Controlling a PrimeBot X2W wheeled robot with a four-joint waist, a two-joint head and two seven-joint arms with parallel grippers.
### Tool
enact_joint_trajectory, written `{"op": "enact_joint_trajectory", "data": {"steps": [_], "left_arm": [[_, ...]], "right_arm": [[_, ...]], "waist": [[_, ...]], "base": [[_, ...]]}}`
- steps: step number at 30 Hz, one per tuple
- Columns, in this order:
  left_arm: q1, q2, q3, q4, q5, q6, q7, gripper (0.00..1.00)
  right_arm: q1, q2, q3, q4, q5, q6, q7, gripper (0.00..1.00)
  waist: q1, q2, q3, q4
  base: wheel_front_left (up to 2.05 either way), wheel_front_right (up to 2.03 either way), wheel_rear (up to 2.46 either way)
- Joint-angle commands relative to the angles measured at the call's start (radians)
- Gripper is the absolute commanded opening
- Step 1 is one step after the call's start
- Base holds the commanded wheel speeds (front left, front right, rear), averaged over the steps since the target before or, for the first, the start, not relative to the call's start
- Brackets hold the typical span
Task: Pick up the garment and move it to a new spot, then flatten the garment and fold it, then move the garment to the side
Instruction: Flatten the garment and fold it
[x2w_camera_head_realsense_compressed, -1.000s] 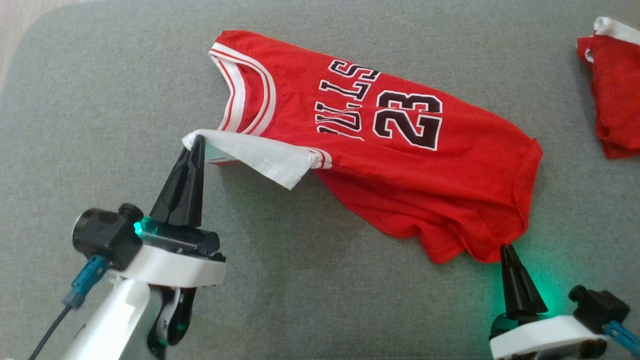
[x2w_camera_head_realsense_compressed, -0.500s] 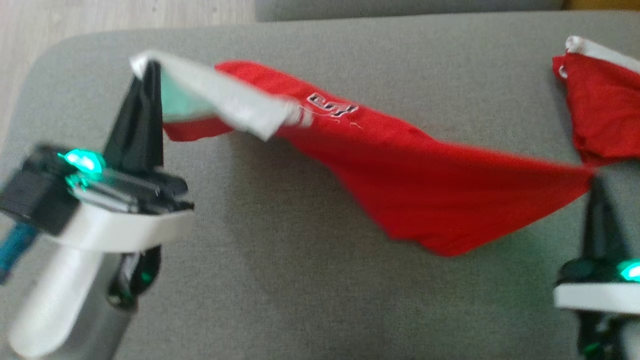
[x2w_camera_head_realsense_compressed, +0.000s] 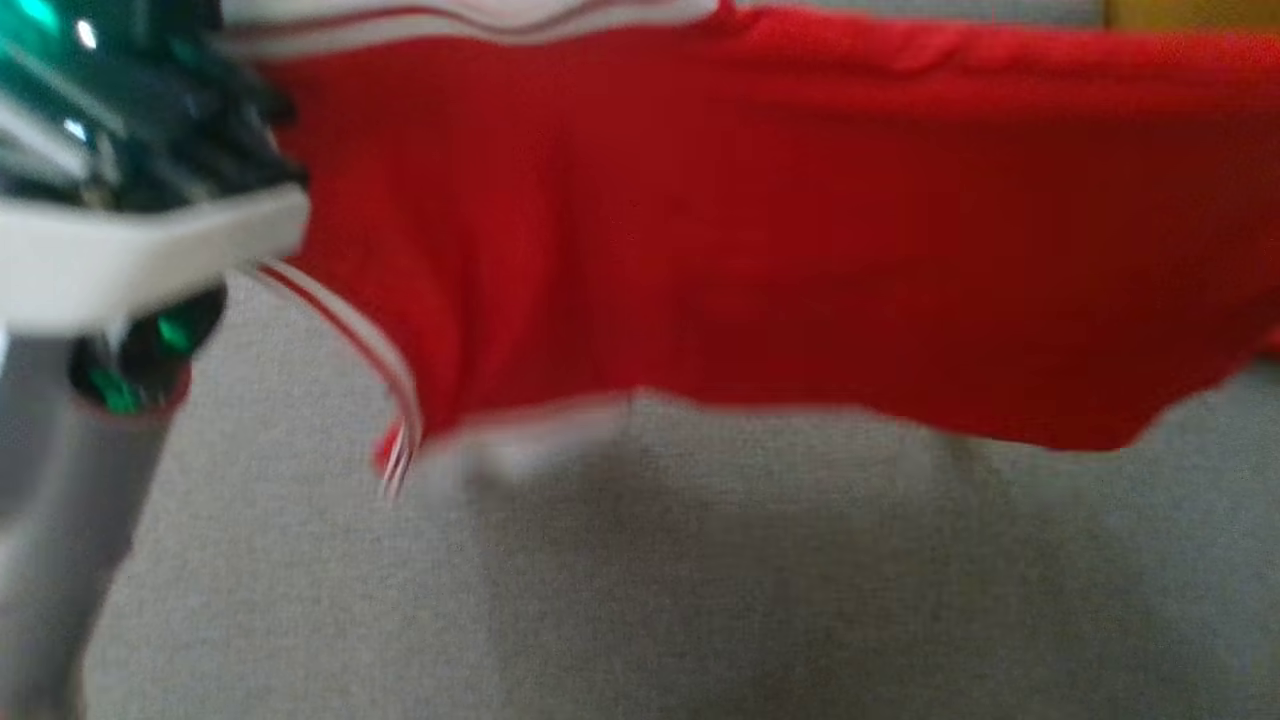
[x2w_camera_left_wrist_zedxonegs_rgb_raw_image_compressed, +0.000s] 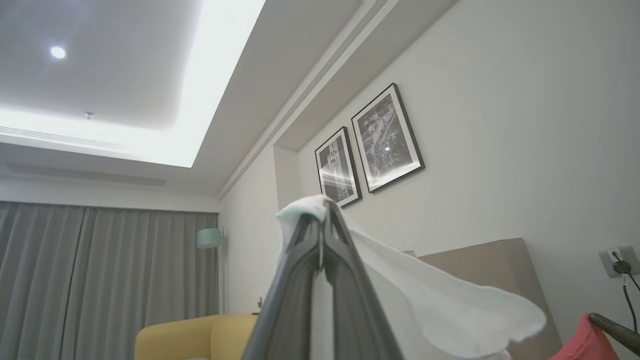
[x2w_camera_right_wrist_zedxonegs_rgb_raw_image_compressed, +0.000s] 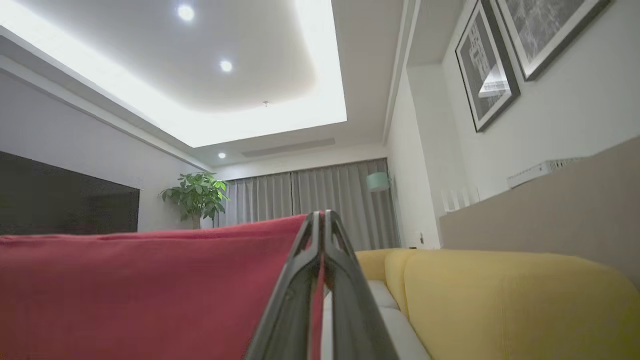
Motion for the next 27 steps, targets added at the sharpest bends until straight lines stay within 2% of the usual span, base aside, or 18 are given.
{"op": "enact_joint_trajectory", "data": {"steps": [1, 5, 12, 18, 24, 26, 27], "left_arm": [[-0.077, 0.03, 0.053, 0.003, -0.016, -0.006, 0.016, 0.0], [-0.177, 0.015, 0.043, 0.109, -0.046, -0.023, 0.047, 0.0], [-0.367, -0.011, -0.017, 0.367, -0.025, -0.048, 0.074, 0.0], [-0.584, -0.038, -0.038, 0.552, -0.033, -0.062, 0.007, 0.0], [-0.719, -0.035, -0.094, 0.627, -0.107, -0.065, -0.069, 0.0], [-0.713, -0.018, -0.132, 0.618, -0.145, -0.065, -0.084, 0.0], [-0.681, 0.012, -0.168, 0.599, -0.178, -0.065, -0.097, 0.0]], "right_arm": [[-0.066, -0.049, 0.016, -0.011, 0.001, -0.002, 0.0, 0.0], [-0.222, -0.103, 0.08, 0.075, -0.037, -0.002, 0.024, 0.0], [-0.554, -0.084, 0.234, 0.297, -0.084, -0.002, 0.047, 0.0], [-0.845, -0.081, 0.286, 0.501, -0.143, -0.002, 0.019, 0.0], [-1.027, -0.104, 0.297, 0.6, -0.202, -0.002, 0.0, 0.0], [-1.039, -0.12, 0.305, 0.609, -0.208, -0.002, -0.001, 0.0], [-1.024, -0.131, 0.306, 0.604, -0.209, -0.002, -0.002, 0.0]], "waist": [[0.0001, 0.0, 0.007, 0.002], [0.0001, 0.0, 0.05, 0.01], [0.0001, 0.0, 0.189, 0.032], [0.0001, 0.0, 0.314, 0.05], [0.0001, 0.0, 0.372, 0.068], [0.0001, 0.0, 0.379, 0.076], [0.0001, 0.0, 0.382, 0.083]], "base": [[0.0, 0.0, 0.0], [0.0, 0.0, 0.0], [0.0, 0.0, 0.0], [0.0, 0.0, 0.0], [0.0, 0.0, 0.0], [0.0, 0.0, 0.0], [0.0, 0.0, 0.0]]}}
